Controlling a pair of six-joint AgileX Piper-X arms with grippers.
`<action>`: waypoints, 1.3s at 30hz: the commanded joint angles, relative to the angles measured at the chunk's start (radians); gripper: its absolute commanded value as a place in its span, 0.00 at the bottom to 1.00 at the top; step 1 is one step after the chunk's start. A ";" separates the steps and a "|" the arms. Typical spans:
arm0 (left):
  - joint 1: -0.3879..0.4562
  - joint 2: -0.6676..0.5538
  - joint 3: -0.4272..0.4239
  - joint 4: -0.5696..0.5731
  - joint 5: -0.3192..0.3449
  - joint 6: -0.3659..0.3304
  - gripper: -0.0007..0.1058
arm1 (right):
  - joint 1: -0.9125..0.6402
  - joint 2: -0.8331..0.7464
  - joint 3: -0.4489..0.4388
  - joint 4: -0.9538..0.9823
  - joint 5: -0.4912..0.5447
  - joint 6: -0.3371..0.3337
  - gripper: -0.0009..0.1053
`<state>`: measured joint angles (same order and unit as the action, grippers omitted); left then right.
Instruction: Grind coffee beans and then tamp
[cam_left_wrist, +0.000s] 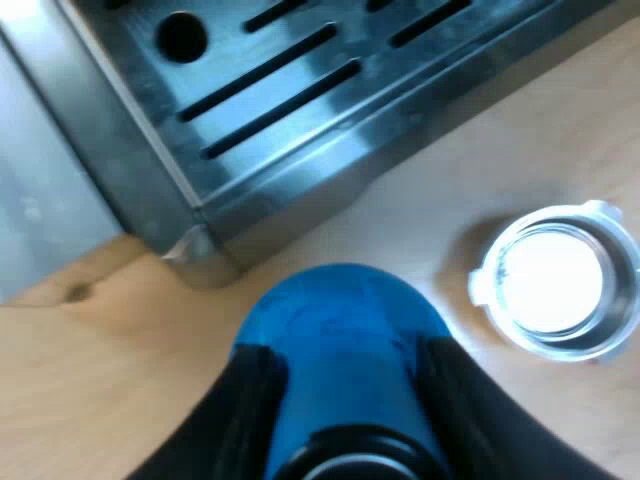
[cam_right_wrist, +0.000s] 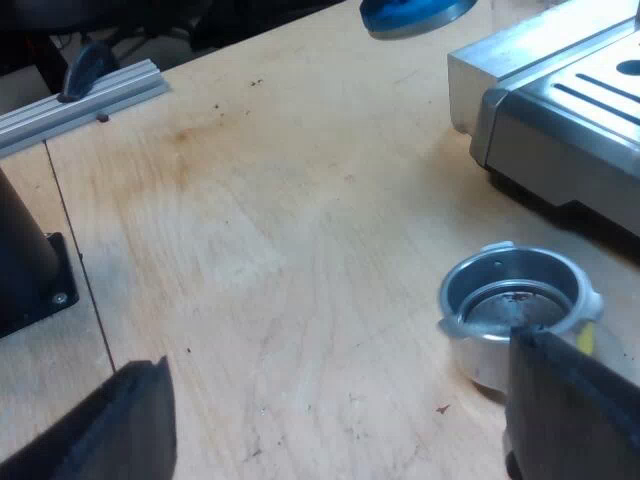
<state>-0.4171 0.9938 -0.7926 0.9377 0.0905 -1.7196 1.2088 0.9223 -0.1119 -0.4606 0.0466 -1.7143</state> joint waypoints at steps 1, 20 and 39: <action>0.042 -0.007 0.011 0.001 -0.006 0.027 0.01 | 0.001 -0.004 -0.003 -0.014 -0.006 -0.016 0.67; 0.056 0.185 0.188 -0.210 0.011 0.019 0.01 | 0.001 -0.004 -0.003 -0.014 0.000 -0.016 0.67; 0.056 0.320 0.190 -0.238 -0.012 0.017 0.29 | 0.001 -0.004 -0.003 -0.006 0.000 -0.016 0.67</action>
<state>-0.3604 1.3032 -0.6044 0.6950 0.0961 -1.6980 1.2088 0.9223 -0.1119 -0.4606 0.0491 -1.7168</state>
